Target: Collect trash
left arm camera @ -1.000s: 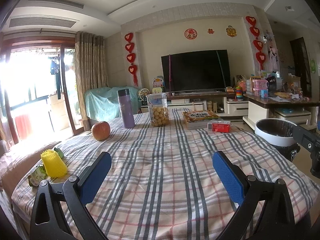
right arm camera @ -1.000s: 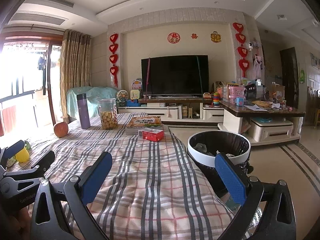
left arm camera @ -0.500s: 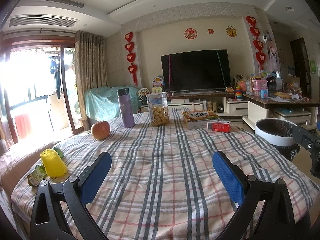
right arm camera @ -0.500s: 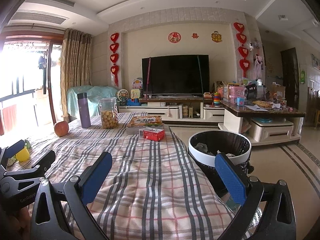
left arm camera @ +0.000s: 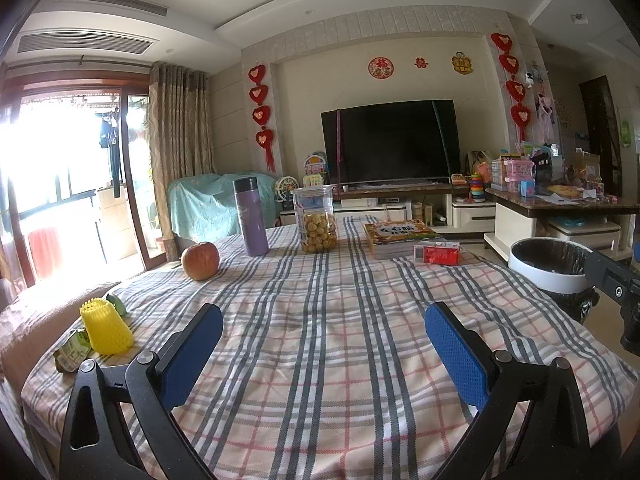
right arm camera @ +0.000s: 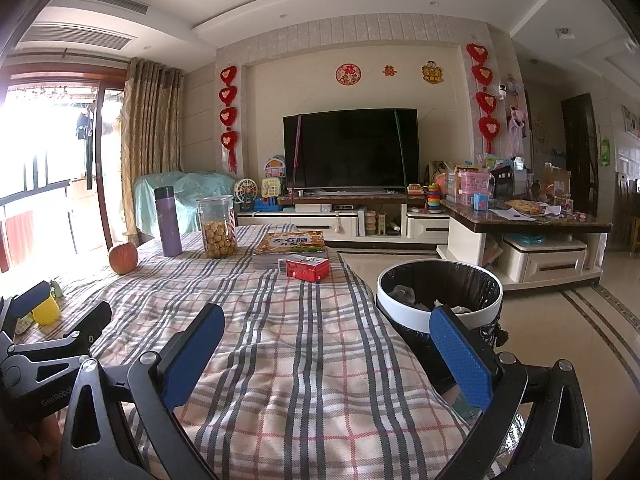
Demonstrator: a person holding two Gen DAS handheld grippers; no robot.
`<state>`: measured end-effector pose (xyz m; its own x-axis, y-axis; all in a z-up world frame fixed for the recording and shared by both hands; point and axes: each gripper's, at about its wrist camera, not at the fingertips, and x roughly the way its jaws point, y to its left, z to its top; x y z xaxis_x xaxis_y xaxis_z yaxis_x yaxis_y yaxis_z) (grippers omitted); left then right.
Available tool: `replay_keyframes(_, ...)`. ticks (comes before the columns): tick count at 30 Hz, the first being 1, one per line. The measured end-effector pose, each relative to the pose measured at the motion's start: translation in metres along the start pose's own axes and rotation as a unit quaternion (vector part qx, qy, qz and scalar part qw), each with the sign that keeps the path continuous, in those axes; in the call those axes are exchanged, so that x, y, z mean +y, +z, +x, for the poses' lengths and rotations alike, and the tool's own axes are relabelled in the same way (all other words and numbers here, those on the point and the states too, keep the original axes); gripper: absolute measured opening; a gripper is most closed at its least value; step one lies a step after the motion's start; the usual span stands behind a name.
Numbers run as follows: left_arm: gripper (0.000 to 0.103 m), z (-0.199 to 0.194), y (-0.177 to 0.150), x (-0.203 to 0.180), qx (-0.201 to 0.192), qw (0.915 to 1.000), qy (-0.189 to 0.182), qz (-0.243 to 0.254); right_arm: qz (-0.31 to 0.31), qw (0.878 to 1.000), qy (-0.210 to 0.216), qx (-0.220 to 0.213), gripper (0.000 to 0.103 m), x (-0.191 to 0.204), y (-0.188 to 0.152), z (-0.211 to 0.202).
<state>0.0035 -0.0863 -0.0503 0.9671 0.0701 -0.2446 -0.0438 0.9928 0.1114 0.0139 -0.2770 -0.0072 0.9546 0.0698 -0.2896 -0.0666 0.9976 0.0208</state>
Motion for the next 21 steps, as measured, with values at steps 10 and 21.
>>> replay_keyframes(10,0.103,0.0002,0.0000,0.0000,0.000,1.0000,0.000,0.000,0.001,1.000,0.001,0.001,0.103,0.0014,-0.0002,0.0002)
replay_keyframes(21,0.103,0.0009,-0.0006,0.0000,0.002,1.0000,-0.001,0.000,0.003,1.000,0.002,0.005,0.103,0.0052,-0.0024,-0.0002)
